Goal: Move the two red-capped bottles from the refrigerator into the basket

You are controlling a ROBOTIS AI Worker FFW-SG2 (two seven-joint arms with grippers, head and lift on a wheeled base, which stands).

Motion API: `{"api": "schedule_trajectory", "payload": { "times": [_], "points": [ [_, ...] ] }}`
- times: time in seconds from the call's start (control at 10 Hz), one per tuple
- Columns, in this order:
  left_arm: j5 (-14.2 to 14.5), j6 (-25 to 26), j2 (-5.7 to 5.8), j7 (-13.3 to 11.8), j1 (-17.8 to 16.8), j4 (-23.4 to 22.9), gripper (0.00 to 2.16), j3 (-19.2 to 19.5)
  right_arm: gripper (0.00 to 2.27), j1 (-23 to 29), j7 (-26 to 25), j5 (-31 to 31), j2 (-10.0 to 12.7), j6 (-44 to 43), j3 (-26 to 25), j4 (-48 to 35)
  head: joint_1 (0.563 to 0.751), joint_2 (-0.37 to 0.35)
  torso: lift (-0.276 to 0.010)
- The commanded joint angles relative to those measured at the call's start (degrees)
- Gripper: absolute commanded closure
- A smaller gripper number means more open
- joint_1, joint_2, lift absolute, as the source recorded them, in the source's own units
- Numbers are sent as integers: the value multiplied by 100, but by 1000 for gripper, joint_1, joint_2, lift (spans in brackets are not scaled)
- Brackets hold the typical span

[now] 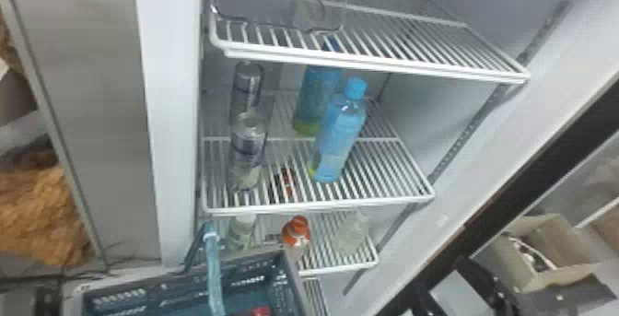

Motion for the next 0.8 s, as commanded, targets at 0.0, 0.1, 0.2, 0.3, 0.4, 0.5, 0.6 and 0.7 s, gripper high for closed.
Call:
{"api": "schedule_trajectory", "payload": {
  "times": [0.0,0.1,0.2,0.3,0.4,0.5,0.6,0.7],
  "points": [
    [11,1,-4,0,12,-9,1200,10,186,-19,1,-4,-5,37,0,18,695,-350,0],
    [11,1,-12,-9,12,5,1200,10,186,-33,1,-4,-5,107,0,18,695,-350,0],
    [11,1,-12,0,12,5,1200,10,186,-75,1,-16,-14,136,0,60,695,-350,0],
    [11,1,-12,0,12,5,1200,10,186,-75,1,-27,-23,164,0,60,695,-350,0],
    [11,1,-12,0,-2,5,1200,10,188,-75,1,-61,-32,178,0,74,695,-350,0],
    [11,1,-12,0,-2,5,1200,10,188,-89,1,-73,-32,192,0,89,695,-350,0],
    [11,1,-12,0,-2,5,1200,10,186,-103,1,-84,-40,206,0,117,695,-350,0],
    [11,1,-21,9,-2,5,1200,10,188,-131,1,-96,-49,220,11,131,695,-350,0]
  ]
}}
